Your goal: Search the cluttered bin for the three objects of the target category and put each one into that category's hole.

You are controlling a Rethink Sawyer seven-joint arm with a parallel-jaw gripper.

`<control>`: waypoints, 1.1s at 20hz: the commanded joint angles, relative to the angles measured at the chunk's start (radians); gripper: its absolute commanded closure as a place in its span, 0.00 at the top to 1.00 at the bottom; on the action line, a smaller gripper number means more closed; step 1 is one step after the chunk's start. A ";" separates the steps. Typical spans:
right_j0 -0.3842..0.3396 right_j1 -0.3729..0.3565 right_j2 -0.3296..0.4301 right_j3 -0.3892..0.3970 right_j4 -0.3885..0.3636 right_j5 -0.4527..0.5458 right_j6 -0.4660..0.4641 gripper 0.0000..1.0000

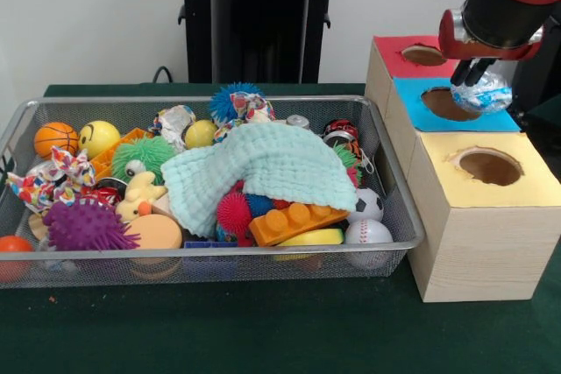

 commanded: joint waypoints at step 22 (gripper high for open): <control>-0.070 -0.006 -0.068 0.072 -0.113 0.130 0.015 0.00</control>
